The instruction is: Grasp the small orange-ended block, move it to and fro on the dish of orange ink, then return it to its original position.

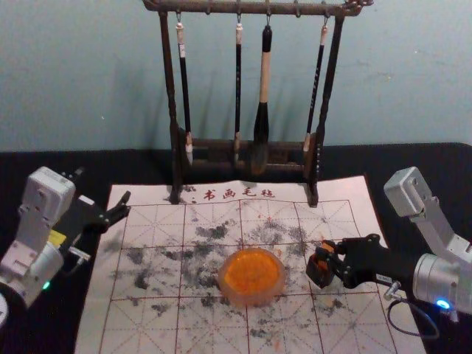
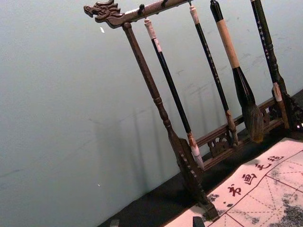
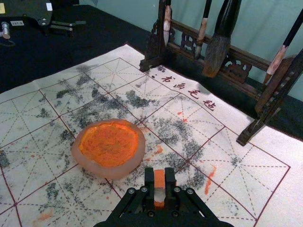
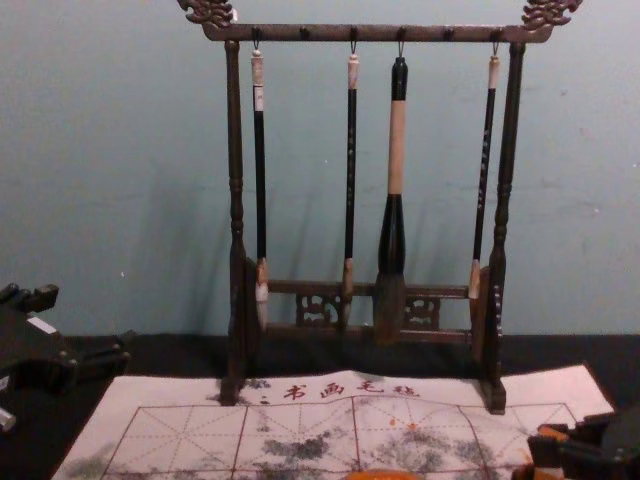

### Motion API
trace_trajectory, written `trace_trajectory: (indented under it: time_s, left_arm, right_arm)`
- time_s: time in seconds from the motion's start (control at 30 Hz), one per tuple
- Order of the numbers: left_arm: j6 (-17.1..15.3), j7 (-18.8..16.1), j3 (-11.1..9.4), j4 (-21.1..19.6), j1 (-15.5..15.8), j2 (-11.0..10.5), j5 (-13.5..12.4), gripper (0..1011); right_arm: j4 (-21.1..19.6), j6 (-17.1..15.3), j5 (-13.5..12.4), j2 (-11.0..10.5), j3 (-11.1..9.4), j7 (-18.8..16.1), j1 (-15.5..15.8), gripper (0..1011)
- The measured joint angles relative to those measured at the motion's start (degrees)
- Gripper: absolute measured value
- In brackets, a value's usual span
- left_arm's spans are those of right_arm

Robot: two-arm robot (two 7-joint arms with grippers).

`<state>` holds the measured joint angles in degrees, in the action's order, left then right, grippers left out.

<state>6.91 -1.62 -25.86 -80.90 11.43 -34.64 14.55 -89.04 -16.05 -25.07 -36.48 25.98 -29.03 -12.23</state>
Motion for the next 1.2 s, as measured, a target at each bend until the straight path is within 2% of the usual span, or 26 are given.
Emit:
trace_trajectory:
  time_s: [1.03,1.13,1.2]
  left_arm:
    - [0.0,0.0,0.0,0.0,0.0,0.0,0.0,1001]
    - [0.0,0.0,0.0,0.0,0.0,0.0,0.0,1001]
    - [0.0,0.0,0.0,0.0,0.0,0.0,0.0,1001]
  right_arm:
    - [0.3,-0.2,0.1,0.1,0.1,-0.2,-0.1,81]
    - [0.3,-0.2,0.0,0.1,0.1,-0.2,-0.1,135]
    - [0.3,-0.2,0.0,0.1,0.1,-0.2,-0.1,207]
